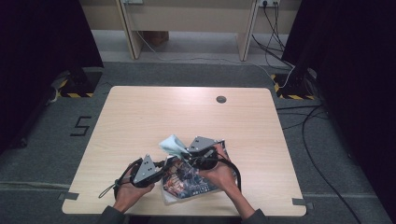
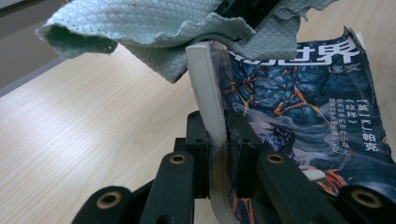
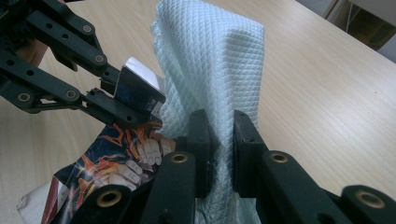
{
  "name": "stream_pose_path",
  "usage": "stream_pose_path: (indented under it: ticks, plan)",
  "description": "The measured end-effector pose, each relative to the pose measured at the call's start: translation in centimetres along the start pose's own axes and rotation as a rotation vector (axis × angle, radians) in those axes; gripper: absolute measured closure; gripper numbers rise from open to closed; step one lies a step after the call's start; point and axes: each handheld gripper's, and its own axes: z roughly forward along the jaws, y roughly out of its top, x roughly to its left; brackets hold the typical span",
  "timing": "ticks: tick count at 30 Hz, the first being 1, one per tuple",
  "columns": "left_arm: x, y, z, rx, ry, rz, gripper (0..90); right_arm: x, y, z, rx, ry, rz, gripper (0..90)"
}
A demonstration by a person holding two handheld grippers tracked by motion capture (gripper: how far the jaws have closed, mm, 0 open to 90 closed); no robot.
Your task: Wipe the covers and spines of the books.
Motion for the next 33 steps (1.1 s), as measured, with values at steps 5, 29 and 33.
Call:
stream_pose_path:
  ticks: [5,29,33]
  plan:
    - [0.1,-0.1,0.0,-0.002,0.002,-0.002,80.3,-1.3,-0.8,0.1,0.049,-0.056,0.0,81.0]
    - [-0.3,0.0,0.2,0.003,0.003,0.017,79.7,2.9,1.4,0.0,0.002,0.003,-0.113,81.1]
    - [-0.3,0.0,0.2,0.0,0.003,0.012,79.4,2.3,1.1,0.0,0.025,-0.02,-0.12,81.1]
